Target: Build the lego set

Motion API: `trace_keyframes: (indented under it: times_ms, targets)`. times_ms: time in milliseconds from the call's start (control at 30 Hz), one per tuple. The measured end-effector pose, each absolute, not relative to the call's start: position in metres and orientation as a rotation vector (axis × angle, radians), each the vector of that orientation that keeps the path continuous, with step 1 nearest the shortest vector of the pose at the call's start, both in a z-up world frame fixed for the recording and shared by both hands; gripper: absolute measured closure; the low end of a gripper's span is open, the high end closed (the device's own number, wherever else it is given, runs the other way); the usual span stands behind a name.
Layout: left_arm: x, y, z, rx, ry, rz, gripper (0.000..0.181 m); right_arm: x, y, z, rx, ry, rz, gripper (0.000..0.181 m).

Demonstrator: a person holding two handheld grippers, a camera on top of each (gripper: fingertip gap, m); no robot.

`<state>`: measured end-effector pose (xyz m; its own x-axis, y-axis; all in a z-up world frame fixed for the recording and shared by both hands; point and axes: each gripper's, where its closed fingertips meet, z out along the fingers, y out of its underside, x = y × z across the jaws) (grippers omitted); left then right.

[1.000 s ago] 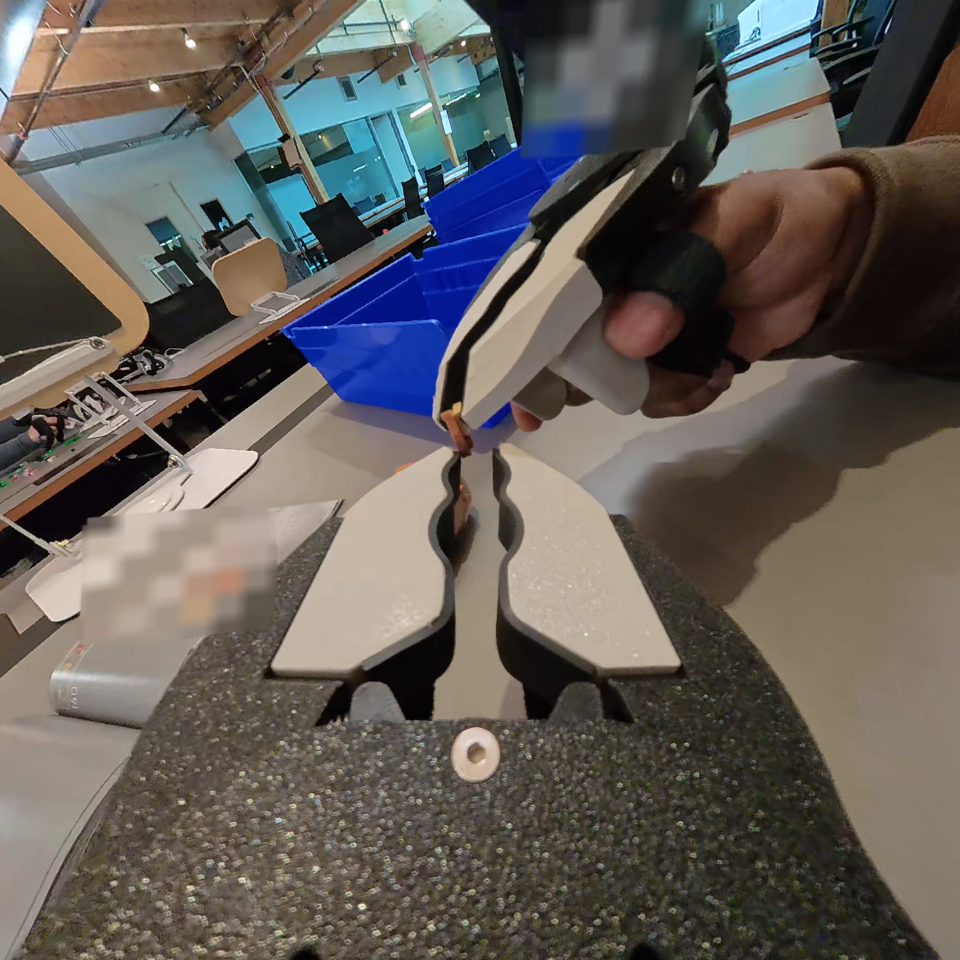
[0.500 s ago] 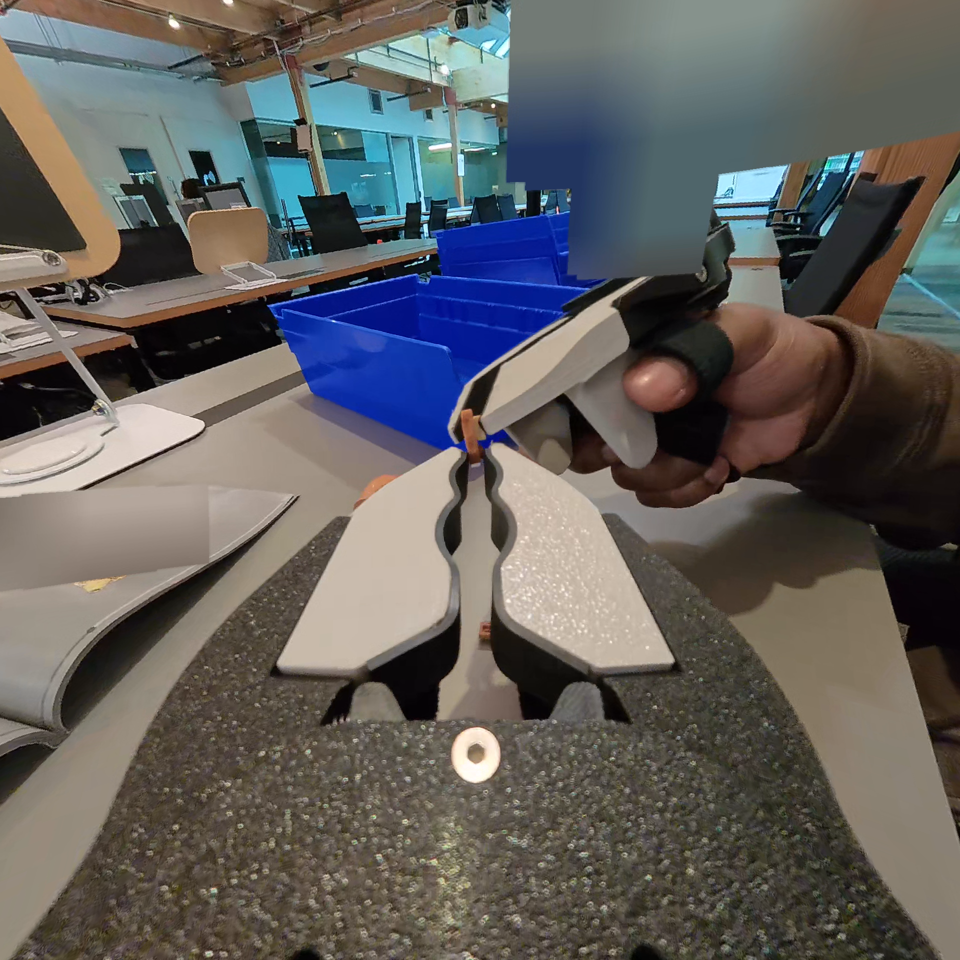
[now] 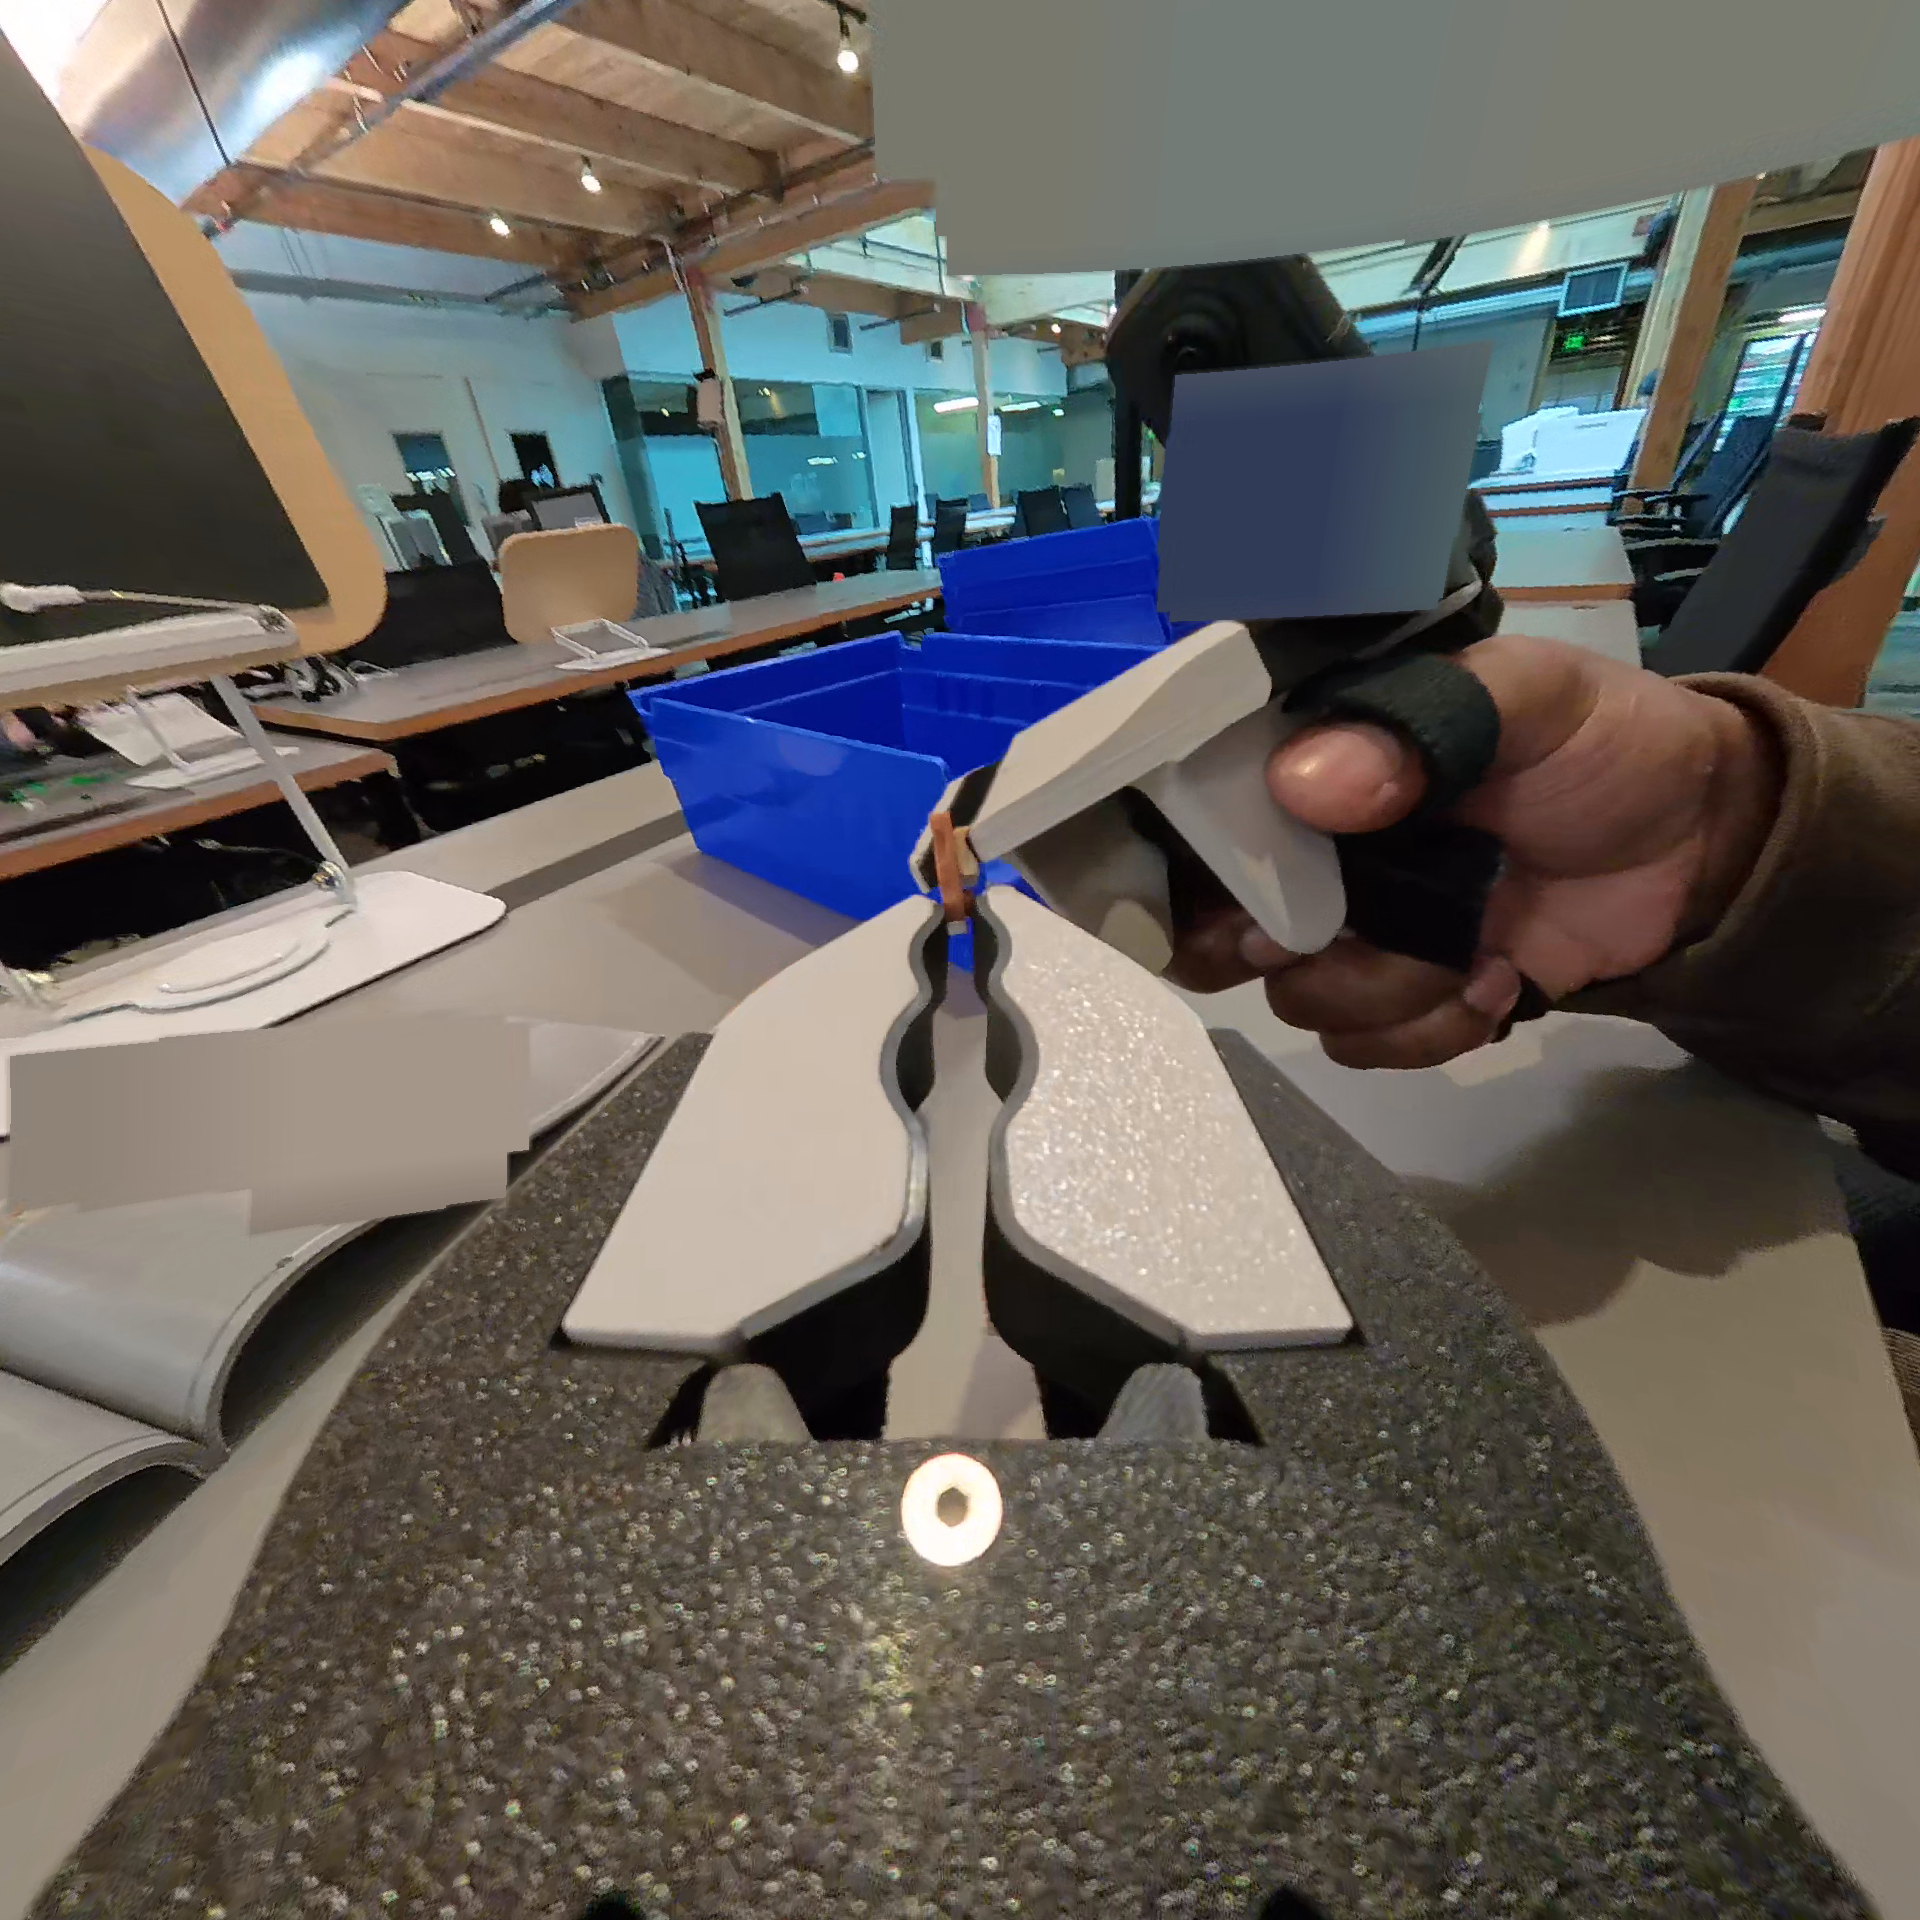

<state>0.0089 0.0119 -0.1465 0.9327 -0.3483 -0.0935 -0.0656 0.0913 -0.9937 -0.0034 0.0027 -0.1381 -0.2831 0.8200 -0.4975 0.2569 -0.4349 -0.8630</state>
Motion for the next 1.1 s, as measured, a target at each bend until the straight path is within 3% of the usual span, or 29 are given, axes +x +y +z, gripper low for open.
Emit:
trace_keyframes:
  times_ms: [400,1100]
  targets:
    - [0.015,-0.007,-0.118,-1.253,0.469,0.075,0.178,0.003,-0.018,-0.113,-1.423,-1.322,1.834,0.167]
    - [0.019,-0.018,-0.107,-1.142,0.527,0.201,0.178,0.008,-0.028,-0.104,-1.406,-1.215,2.116,0.167]
